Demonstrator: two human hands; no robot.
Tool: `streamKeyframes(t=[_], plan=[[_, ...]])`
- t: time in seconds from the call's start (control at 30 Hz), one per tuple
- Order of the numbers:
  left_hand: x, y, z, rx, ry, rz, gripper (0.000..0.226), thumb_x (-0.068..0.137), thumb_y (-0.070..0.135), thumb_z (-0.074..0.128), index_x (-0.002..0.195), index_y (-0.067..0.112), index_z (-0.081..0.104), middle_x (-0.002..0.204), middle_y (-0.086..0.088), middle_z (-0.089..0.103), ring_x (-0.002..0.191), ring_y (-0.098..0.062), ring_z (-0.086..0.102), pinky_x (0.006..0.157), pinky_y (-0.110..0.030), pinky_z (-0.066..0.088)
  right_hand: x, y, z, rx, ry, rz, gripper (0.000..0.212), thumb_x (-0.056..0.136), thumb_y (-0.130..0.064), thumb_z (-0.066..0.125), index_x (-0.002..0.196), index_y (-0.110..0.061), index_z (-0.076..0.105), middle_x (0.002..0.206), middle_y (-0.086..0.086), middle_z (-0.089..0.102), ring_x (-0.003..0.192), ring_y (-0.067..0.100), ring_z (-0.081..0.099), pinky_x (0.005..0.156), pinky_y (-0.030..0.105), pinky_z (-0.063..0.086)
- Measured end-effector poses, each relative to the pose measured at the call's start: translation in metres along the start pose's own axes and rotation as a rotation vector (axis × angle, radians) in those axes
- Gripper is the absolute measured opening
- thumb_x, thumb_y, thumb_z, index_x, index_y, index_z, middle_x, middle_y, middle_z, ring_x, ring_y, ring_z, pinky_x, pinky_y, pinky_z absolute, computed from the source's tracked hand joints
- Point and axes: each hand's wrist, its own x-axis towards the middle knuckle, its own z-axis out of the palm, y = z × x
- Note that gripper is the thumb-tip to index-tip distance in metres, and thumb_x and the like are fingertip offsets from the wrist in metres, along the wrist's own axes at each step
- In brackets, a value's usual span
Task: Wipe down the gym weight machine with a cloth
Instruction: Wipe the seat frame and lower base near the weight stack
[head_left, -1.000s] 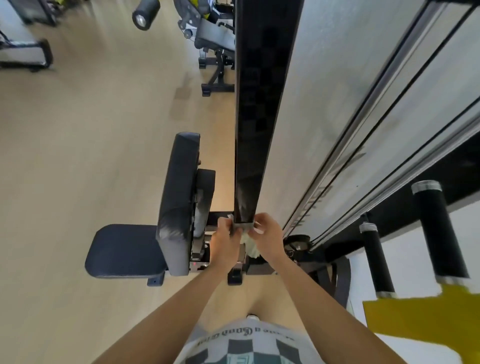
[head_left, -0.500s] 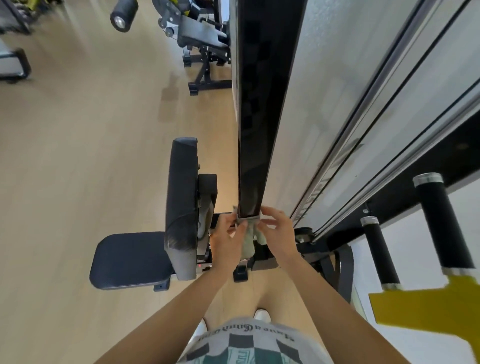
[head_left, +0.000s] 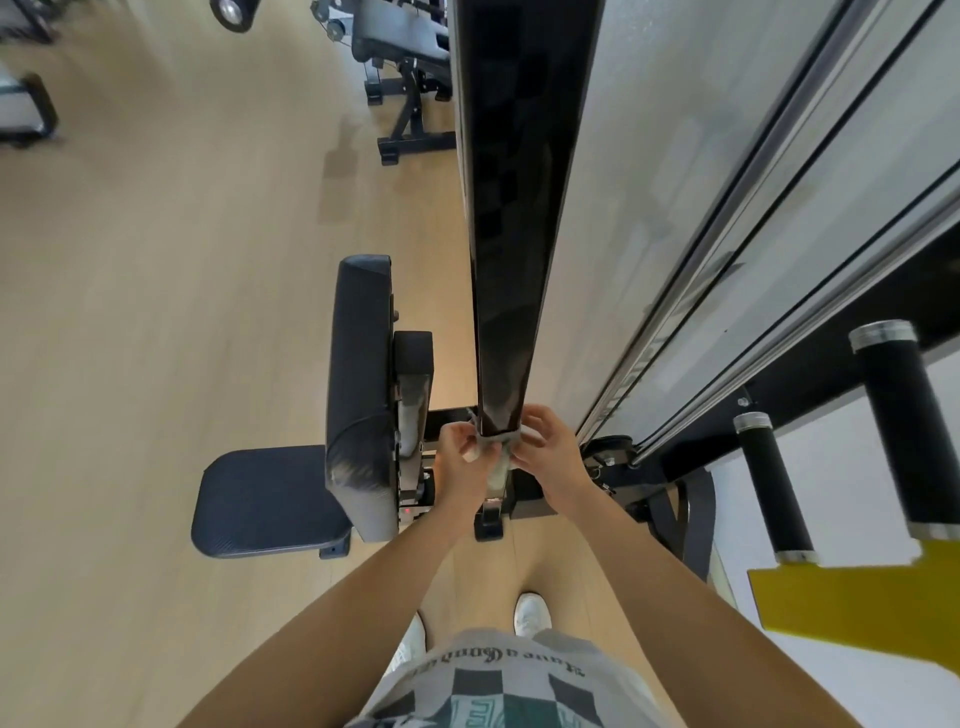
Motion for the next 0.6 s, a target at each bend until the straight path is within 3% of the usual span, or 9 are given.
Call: streamKeyframes(t=[0.17, 0.33, 0.47, 0.6], plan=[[0.003, 0.001, 0.008, 0.154, 0.071, 0.035, 0.037, 0.086, 0.011, 0.078, 0.110, 0.018, 0.051, 0.099, 0.008, 0.061, 0.088, -0.007, 0.060, 0.063, -0.012, 0.047, 0.013, 0.021, 0.000, 0.000, 0.064, 0.126, 0.039, 0.085, 0.008, 0.069, 0.117, -0.012, 0.061, 0.123, 0.008, 0.066, 0.111, 0.027, 0.067, 0.083, 0.037, 0.061], [-0.010, 0.003, 0.012, 0.108, 0.166, 0.075, 0.027, 0.091, 0.009, 0.072, 0.113, 0.015, 0.055, 0.098, 0.013, 0.062, 0.090, -0.004, 0.062, 0.079, -0.022, 0.054, 0.003, 0.024, 0.001, -0.023, 0.142, 0.041, 0.027, 0.087, -0.002, 0.073, 0.109, -0.017, 0.070, 0.106, 0.003, 0.074, 0.103, 0.022, 0.071, 0.095, 0.048, 0.057], [-0.035, 0.027, 0.016, 0.002, 0.279, 0.150, 0.020, 0.095, 0.014, 0.069, 0.111, 0.018, 0.058, 0.098, 0.016, 0.063, 0.090, 0.003, 0.062, 0.074, -0.009, 0.050, -0.019, 0.003, 0.008, 0.065, 0.189, -0.051, 0.023, 0.090, -0.004, 0.069, 0.112, -0.011, 0.071, 0.105, 0.008, 0.075, 0.103, 0.024, 0.071, 0.097, 0.050, 0.055], [-0.060, 0.060, 0.017, -0.111, 0.327, 0.209, 0.014, 0.096, 0.022, 0.068, 0.104, 0.024, 0.058, 0.103, 0.010, 0.065, 0.097, -0.007, 0.064, 0.079, -0.018, 0.053, -0.041, -0.030, 0.022, 0.131, 0.201, -0.167, 0.021, 0.093, -0.010, 0.068, 0.113, -0.015, 0.071, 0.111, 0.010, 0.074, 0.108, 0.029, 0.069, 0.097, 0.051, 0.055]])
